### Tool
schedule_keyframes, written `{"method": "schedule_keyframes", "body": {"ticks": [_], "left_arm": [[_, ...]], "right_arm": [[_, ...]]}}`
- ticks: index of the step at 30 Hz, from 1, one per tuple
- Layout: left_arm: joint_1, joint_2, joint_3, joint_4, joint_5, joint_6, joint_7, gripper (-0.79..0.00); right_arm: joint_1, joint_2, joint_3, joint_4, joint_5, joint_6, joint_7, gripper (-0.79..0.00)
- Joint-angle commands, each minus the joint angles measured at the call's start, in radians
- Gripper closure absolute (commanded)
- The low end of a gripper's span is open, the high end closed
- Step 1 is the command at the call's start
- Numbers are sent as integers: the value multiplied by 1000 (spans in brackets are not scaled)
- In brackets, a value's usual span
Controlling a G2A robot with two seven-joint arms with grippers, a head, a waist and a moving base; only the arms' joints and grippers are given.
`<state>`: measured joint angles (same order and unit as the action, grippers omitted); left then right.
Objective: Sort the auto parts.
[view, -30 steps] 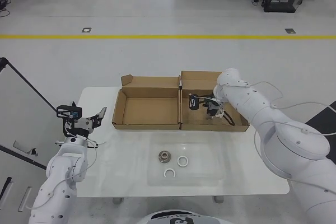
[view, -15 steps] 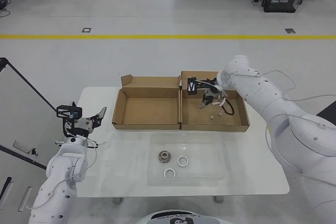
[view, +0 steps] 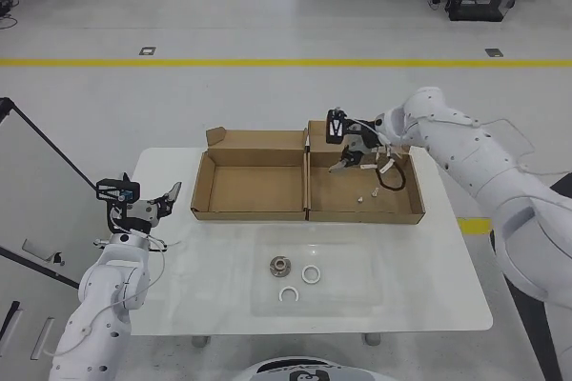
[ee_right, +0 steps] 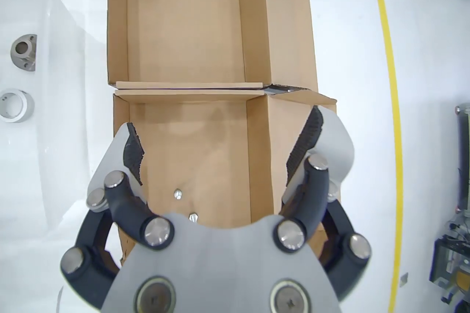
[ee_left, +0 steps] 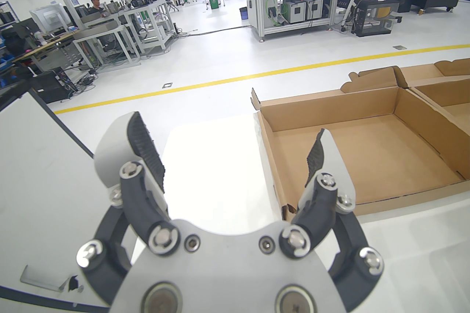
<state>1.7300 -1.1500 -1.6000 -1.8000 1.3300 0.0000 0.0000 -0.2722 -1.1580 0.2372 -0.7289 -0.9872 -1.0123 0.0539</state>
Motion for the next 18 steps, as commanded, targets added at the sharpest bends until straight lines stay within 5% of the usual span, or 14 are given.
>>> {"method": "schedule_keyframes", "body": {"ticks": [1, 18], "left_arm": [[0, 0, 0, 0, 0, 0, 0, -785], [0, 0, 0, 0, 0, 0, 0, -785]], "right_arm": [[-9, 32, 17, -45, 26, 0, 0, -785], [-210, 361, 254, -515, 252, 0, 16, -785]]}}
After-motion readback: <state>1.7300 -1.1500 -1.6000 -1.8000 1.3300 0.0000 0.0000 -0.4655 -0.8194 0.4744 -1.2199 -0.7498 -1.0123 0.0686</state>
